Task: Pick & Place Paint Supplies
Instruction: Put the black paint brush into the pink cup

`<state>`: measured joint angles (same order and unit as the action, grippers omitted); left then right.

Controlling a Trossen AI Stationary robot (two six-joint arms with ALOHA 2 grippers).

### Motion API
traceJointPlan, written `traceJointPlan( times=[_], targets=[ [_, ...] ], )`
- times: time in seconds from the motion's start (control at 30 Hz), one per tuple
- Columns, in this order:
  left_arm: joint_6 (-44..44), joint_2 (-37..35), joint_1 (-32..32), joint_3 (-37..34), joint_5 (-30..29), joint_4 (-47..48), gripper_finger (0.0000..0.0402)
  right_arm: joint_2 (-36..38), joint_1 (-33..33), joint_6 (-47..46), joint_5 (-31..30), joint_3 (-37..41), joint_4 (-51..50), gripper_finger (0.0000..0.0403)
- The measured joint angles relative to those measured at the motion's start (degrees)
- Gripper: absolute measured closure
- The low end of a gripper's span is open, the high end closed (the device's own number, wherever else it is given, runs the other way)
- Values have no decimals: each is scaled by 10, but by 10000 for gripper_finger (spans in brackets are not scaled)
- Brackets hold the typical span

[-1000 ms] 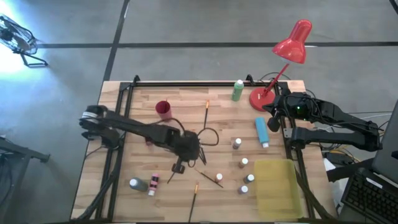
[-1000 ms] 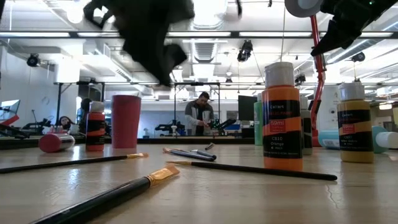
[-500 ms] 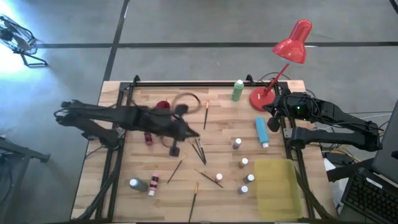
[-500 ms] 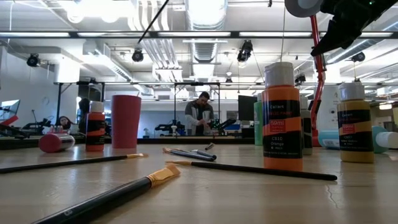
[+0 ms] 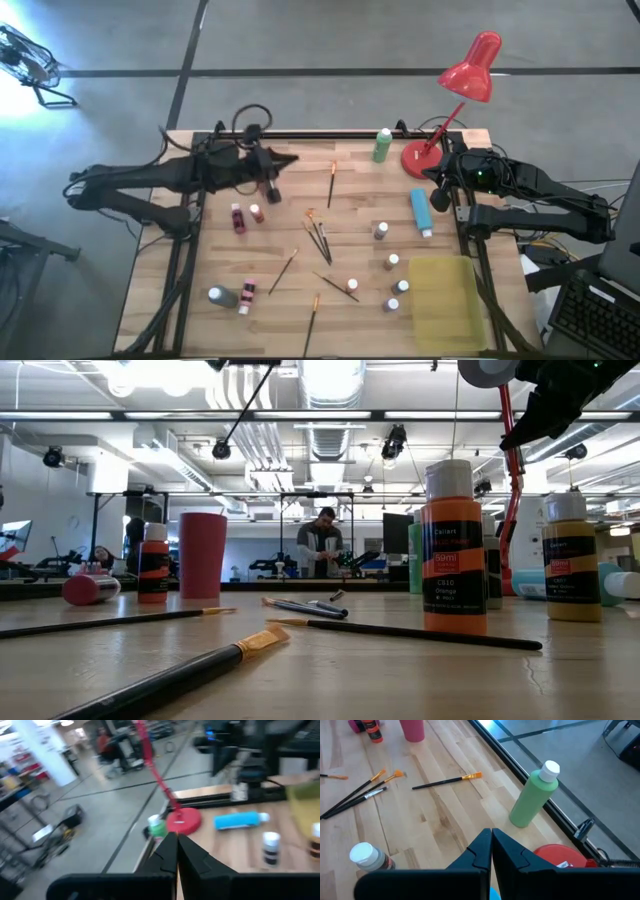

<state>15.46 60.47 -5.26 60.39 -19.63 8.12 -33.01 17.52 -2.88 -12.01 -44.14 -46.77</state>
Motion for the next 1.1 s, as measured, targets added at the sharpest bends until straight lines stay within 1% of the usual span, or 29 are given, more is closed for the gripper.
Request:
traceJointPlan(
  times=[0.1, 0.23, 0.47, 0.63, 0.83, 1.0, 1.1],
  targets=[
    [-19, -30, -33, -44, 2, -40, 401, 0, 0, 0, 0, 0, 0, 394],
    [-38, -67, -61, -98, 6, -93, 401, 0, 0, 0, 0, 0, 0, 394],
    [-52, -115, -83, -174, 5, -182, 401, 0, 0, -1, 0, 0, 0, 394],
    [-63, -132, -91, -229, 5, -254, 401, 0, 0, -1, 0, 0, 0, 394],
    [-87, -143, -98, -277, 5, -283, 400, 0, 0, 0, 0, 0, 0, 394],
    [-96, -147, -103, -319, 3, -341, 401, 0, 0, 0, 0, 0, 0, 394],
    [-101, -149, -109, -334, 1, -358, 400, 0, 0, 0, 0, 0, 0, 394]
  ],
)
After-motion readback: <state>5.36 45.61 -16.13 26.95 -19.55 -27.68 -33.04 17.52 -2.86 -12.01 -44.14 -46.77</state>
